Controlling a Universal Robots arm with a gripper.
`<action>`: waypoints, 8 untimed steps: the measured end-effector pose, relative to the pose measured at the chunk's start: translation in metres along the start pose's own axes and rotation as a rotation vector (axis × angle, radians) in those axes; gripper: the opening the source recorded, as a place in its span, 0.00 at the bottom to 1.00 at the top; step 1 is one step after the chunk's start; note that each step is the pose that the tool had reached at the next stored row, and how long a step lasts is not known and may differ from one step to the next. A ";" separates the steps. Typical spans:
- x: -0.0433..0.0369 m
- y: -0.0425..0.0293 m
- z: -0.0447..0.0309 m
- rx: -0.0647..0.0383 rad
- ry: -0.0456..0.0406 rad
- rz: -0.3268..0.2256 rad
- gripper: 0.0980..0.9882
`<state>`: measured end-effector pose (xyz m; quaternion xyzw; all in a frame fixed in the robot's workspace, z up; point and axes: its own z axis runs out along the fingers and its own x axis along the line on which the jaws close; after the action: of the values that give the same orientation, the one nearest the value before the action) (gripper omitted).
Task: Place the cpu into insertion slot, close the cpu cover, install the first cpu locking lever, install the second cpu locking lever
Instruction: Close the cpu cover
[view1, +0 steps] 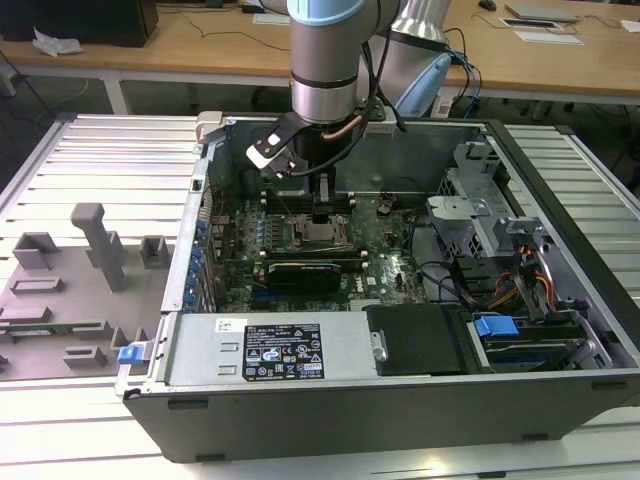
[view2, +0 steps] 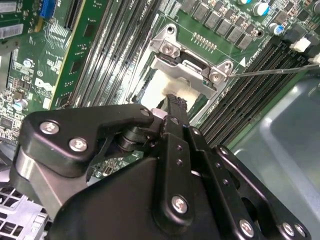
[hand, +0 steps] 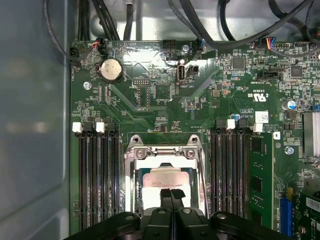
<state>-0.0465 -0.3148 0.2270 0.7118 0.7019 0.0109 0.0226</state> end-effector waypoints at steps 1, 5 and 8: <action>0.0000 0.0000 0.0000 0.000 0.0001 0.000 0.01; 0.0000 0.0000 0.0001 0.000 0.0001 -0.023 0.01; 0.0000 -0.0001 0.0000 -0.001 -0.0050 -0.074 0.01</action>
<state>-0.0465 -0.3148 0.2270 0.6853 0.7277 0.0087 0.0252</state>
